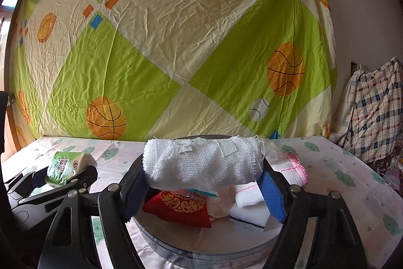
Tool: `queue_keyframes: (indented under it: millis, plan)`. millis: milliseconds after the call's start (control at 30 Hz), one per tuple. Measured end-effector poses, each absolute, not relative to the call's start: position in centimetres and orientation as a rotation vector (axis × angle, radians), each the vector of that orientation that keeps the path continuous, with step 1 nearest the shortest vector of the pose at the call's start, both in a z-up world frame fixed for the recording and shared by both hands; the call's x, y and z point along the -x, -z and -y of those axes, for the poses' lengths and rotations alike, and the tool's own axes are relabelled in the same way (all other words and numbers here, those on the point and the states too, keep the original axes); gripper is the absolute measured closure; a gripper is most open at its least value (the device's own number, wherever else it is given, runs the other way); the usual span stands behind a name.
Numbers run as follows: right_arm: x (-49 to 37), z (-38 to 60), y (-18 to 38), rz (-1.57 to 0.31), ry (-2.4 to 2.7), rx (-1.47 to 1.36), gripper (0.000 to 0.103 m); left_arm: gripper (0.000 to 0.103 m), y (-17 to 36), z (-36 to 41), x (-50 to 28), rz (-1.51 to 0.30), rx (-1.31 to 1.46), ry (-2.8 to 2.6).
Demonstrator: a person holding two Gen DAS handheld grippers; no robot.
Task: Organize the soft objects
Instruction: 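Lift the tissue pack and gauze roll and carry both over the tin, then lower the tissue pack into the tin and open the left tool while the right tool lowers the gauze roll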
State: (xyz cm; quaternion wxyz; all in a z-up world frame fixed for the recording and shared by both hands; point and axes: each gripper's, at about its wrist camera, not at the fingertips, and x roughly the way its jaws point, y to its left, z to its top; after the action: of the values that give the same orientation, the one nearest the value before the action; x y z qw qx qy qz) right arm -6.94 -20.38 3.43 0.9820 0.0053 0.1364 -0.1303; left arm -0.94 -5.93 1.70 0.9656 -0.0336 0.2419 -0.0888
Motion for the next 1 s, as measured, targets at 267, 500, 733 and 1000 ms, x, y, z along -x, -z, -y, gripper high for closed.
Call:
queue_keyframes:
  millis: [267,500,733,1000]
  plan:
    - [7.0,22.9,-3.6,-0.285,0.291,-0.038,0.022,0.035,-2.5,8.0,1.4,-0.476,0.052,0.209]
    - [7.0,24.8,-3.9,-0.286,0.312,-0.048,0.022,0.035,-2.7,10.1,1.6,-0.47,0.034,0.242]
    - [6.9,27.7,-4.3,-0.279,0.367,-0.065,0.022,0.035,-2.8,12.5,1.5,-0.472,0.023,0.273]
    - [6.5,30.6,-4.8,-0.29,0.4,-0.105,0.022,0.035,-2.8,15.3,1.5,-0.47,0.006,0.315]
